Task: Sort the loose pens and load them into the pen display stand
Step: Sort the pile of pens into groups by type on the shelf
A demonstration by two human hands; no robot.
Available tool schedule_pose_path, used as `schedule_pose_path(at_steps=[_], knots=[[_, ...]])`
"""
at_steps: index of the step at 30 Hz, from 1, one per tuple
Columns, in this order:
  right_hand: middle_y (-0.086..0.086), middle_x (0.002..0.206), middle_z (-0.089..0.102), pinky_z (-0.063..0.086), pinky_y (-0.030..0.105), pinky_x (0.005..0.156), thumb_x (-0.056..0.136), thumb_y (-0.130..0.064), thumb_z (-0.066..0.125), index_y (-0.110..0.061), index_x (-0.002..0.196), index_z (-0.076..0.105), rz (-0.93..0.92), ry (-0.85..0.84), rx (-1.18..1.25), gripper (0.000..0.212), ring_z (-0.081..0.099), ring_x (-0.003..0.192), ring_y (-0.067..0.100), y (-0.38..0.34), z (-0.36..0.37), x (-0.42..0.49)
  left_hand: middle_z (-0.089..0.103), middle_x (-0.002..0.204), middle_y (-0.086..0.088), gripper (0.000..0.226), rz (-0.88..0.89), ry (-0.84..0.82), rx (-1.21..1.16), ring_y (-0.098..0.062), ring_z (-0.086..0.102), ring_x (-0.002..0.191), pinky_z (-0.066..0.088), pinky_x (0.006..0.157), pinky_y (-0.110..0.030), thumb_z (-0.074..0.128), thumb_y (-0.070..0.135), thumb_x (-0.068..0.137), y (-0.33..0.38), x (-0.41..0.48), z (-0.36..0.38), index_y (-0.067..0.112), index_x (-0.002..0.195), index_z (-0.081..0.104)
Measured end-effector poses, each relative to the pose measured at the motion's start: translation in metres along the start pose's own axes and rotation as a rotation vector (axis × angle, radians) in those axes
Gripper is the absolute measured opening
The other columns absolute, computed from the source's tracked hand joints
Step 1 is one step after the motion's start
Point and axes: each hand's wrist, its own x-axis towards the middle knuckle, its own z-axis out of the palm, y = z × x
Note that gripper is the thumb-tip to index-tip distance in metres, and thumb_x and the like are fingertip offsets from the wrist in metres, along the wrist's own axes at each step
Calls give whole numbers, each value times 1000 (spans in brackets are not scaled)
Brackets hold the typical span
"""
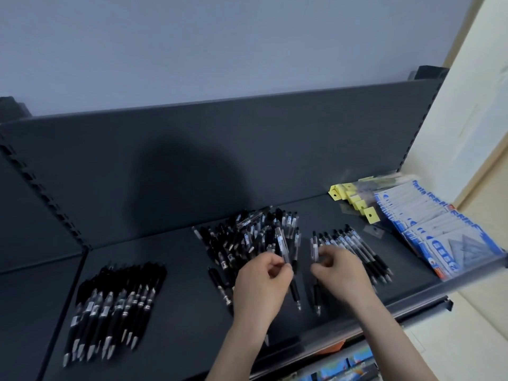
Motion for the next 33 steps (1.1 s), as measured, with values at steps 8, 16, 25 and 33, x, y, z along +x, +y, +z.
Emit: schedule_pose_path(at_steps=[8,16,25,33], knots=[[11,61,60,48,34,56,70,-11,62,-9,74,65,16,60,65,6,52,53,20,58,-53,8,69,79,0,7,-67,-170,-103,-15,69,59,56,53,-24,62,20,92,23,10,67,21,99,61],[-8,81,69,48,23,76,77,-16,67,-22,109,70,-51,25,-107,33,64,81,12,75,-83,46,66,80,-2,9,-79,-108,8,-18,69,57,61,63,-40,64,23,90,49,42,115,20,96,59],[4,95,72,53,33,77,75,-19,62,-25,98,71,-79,-39,-246,25,65,95,28,83,-78,68,69,79,0,10,-48,-22,279,-21,69,68,57,68,-37,67,30,82,52,50,142,24,89,62],[-1,96,71,53,33,77,78,-18,60,-26,107,68,-96,-15,-206,31,65,92,23,83,-77,67,66,75,5,12,-11,7,240,-15,66,69,56,70,-38,65,30,84,47,42,132,28,94,60]])
